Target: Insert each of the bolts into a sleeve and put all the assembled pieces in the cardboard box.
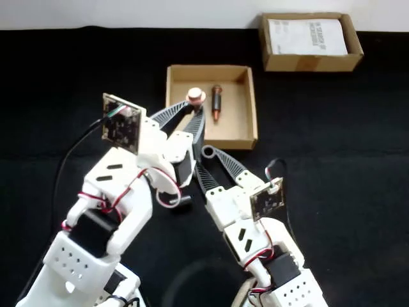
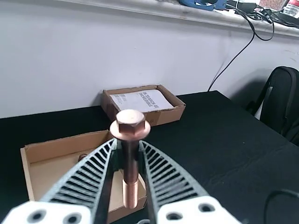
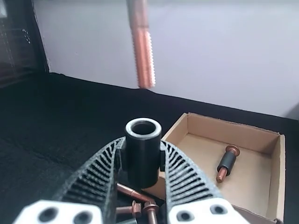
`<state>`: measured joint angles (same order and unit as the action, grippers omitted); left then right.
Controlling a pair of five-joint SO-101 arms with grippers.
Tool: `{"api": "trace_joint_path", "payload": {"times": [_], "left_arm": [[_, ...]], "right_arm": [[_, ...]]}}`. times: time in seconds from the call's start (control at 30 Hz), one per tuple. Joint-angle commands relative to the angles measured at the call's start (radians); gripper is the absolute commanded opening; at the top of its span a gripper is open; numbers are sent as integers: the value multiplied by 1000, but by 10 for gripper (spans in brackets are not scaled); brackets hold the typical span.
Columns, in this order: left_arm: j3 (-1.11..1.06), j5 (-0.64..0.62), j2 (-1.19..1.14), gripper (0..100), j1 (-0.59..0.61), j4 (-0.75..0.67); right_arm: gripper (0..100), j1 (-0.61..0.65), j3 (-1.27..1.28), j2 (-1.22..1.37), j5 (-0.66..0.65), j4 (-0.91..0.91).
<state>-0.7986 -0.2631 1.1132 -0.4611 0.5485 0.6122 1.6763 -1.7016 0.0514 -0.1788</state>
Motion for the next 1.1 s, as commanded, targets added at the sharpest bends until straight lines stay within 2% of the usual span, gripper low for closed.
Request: {"api": "trace_joint_path", "payload": {"times": [0.0,0.27,0.53,0.83,1.07], "left_arm": [[41,6,62,8,-28,43],[-97,0,160,8,-87,44],[-119,6,163,8,-91,43],[-177,49,160,8,-93,-72],[-237,51,160,8,-93,-78]], "right_arm": [[6,1,128,-22,-5,-4],[6,-1,128,-22,-5,-5],[6,-1,128,-22,-8,-35],[6,1,128,-22,-8,-45],[6,1,128,-24,-8,-44]]}}
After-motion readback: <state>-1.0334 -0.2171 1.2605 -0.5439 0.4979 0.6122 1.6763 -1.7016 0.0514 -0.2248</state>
